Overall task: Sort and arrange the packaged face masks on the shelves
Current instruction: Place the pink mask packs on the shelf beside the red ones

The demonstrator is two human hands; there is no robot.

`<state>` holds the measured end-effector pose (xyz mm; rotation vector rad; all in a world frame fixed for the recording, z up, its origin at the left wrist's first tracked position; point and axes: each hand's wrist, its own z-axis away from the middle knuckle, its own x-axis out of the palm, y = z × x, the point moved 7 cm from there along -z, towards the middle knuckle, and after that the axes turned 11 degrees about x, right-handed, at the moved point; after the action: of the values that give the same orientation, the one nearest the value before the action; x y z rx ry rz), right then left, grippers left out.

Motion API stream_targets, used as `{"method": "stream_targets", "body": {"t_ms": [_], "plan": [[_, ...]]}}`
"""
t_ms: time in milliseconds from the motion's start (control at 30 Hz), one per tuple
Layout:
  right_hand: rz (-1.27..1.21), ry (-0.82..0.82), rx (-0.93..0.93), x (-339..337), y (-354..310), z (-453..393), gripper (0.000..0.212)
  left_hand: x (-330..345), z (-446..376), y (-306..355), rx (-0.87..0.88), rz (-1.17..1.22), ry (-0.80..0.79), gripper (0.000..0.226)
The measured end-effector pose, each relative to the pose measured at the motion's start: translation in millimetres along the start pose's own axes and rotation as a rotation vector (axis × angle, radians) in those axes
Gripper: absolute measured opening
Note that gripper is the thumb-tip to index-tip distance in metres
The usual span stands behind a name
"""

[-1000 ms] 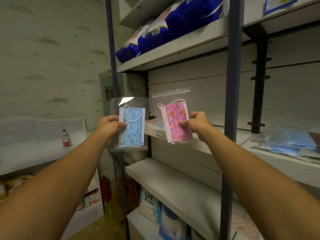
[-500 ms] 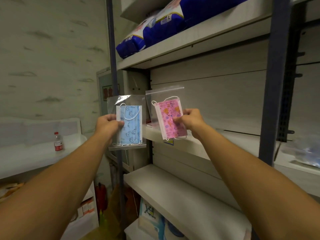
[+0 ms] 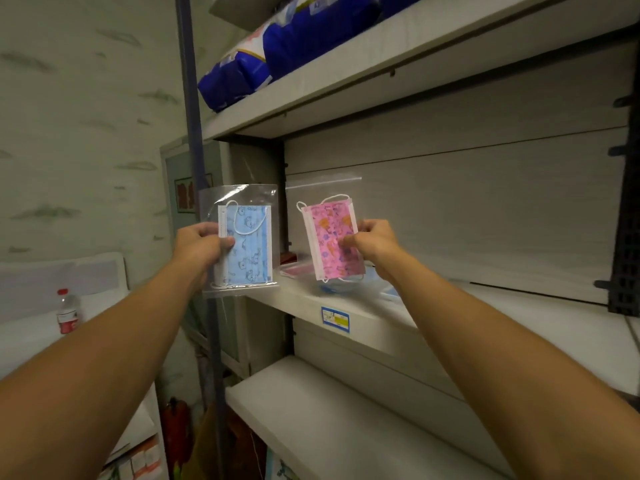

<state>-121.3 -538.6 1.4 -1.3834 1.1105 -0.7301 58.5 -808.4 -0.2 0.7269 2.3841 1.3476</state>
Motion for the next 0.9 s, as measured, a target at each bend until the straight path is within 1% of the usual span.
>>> {"method": "stream_targets", "body": {"t_ms": [100,233,400,500,733,900], "plan": [[0.000,0.030,-0.019,-4.6,2.1,-17.7,0.015,13.8,-21.3,-10.7,-0.001,0.016,-0.019,0.021],[-0.018,0.098,-0.049,-19.4,2.3,-36.1,0.022,38.8,-44.0,-19.4,0.032,0.050,-0.078,0.021],[0.001,0.192,-0.054,-35.5,3.9,-55.2,0.017,71.8,-80.0,-42.9,0.032,0.115,-0.165,0.019],[0.006,0.253,-0.065,-40.0,5.6,-61.2,0.018,92.2,-96.3,-56.8,0.011,0.183,-0.223,0.020],[0.036,0.395,-0.064,-49.3,7.8,-66.6,0.015,139.4,-131.7,-86.0,-0.073,0.314,-0.416,0.021],[-0.029,0.491,-0.046,-70.0,16.6,-61.6,0.016,188.0,-135.7,-89.5,-0.094,0.392,-0.601,0.028]]}}
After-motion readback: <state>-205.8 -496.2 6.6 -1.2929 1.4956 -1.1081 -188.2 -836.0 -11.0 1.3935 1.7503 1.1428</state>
